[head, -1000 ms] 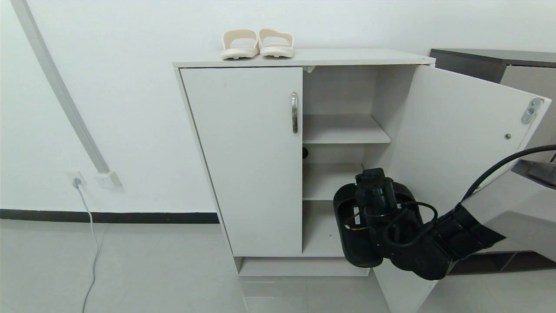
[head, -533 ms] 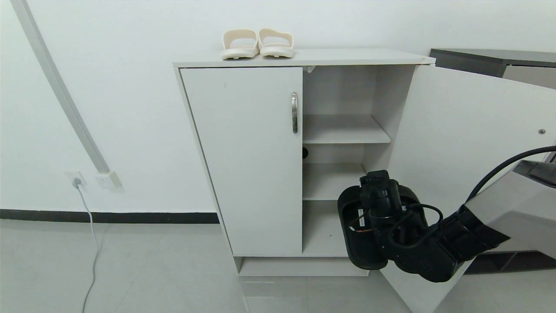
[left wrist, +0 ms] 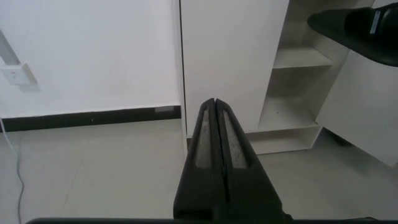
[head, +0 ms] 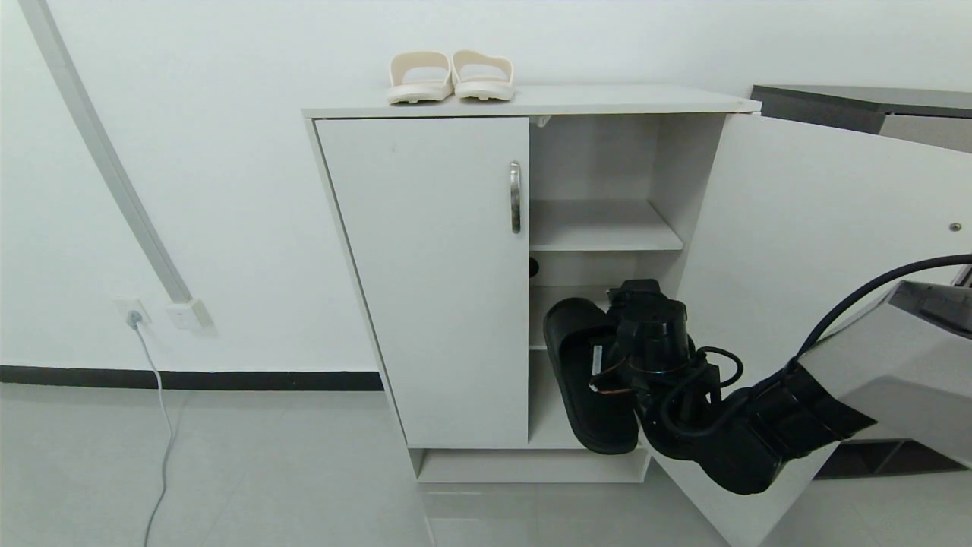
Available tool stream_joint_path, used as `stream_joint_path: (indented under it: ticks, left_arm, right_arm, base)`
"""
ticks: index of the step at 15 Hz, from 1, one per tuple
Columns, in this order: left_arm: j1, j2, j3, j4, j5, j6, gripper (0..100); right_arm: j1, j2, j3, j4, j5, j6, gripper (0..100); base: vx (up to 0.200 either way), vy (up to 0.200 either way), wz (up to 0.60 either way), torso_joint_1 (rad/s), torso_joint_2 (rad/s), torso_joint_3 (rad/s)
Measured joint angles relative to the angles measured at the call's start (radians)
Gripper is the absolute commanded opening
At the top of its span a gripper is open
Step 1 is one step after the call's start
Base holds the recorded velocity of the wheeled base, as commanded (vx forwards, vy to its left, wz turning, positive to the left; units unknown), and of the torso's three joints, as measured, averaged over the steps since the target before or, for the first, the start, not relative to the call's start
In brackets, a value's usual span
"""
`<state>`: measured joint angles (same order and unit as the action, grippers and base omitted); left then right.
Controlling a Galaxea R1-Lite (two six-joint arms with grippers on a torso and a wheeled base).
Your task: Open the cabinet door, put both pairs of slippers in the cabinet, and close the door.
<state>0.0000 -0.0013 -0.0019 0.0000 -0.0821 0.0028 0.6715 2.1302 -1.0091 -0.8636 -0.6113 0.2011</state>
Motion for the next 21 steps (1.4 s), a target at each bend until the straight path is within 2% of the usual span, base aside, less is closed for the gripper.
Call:
stream_joint_path:
  ticks: [5,13,21]
  left_arm:
    - [0.0,0.0,0.0,0.0,0.0,0.001,0]
    - [-0.001,0.0,0.001,0.0,0.001,0.0,0]
    - [0.0,0.0,0.0,0.0,0.0,0.001,0]
  right_arm:
    - [0.007,0.027,-0.022,0.022,0.0,0.01,0]
    - [0.069,0.057,-0.029,0.017,0.0,0.023,0]
    - [0.084,0.203,-0.146,0.02,0.001,0.08,0]
  base:
    - [0.0,-0.2,0.0,0.0,0.0,0.004]
    - [0.0,0.0,0.0,0.0,0.0,0.0]
    - [0.0,0.0,0.0,0.0,0.0,0.0]
